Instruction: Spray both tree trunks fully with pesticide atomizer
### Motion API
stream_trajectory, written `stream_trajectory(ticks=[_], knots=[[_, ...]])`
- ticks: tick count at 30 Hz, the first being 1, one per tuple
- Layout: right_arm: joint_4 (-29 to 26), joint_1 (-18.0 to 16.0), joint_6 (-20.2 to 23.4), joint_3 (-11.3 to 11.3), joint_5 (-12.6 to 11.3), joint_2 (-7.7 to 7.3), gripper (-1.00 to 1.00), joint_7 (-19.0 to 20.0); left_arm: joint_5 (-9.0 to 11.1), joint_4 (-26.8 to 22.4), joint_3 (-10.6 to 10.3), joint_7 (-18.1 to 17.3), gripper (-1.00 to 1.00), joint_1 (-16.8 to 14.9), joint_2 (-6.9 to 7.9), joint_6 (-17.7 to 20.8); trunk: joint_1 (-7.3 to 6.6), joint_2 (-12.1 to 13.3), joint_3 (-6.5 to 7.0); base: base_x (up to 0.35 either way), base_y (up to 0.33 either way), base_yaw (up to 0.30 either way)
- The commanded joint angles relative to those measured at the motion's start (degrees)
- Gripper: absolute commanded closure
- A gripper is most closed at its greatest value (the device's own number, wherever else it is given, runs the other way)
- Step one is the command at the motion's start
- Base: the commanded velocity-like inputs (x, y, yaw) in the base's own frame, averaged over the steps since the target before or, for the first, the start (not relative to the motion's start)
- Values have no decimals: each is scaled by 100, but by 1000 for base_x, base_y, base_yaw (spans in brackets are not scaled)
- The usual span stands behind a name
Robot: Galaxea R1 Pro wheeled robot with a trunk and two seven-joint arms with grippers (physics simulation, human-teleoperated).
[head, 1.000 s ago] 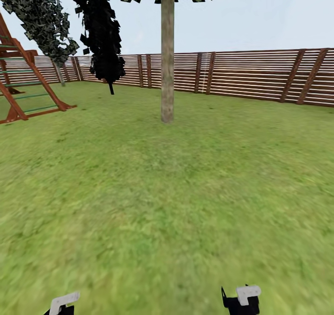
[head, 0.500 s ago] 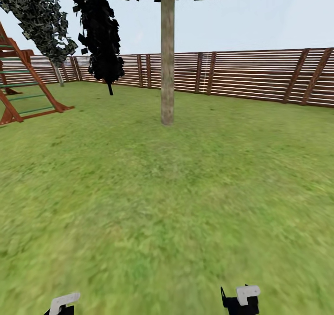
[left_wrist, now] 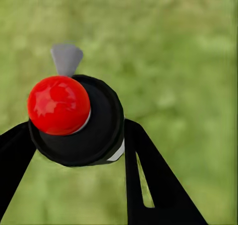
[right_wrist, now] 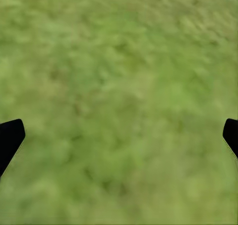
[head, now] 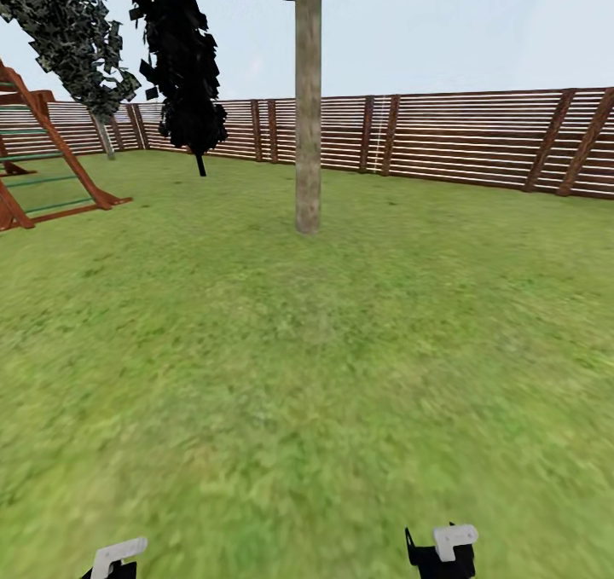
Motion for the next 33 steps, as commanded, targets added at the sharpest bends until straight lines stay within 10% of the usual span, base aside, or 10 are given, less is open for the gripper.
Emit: stream_trajectory(ticks=[1,33], knots=[[0,0,-1,0,0,2,-100,-1,-1,0,0,0,100,-1,0,0,0,0,0,339,0,0],[0,0,7,0,2,-1,-100,7,-1,0,0,0,100,-2,0,0,0,0,0,339,0,-30]])
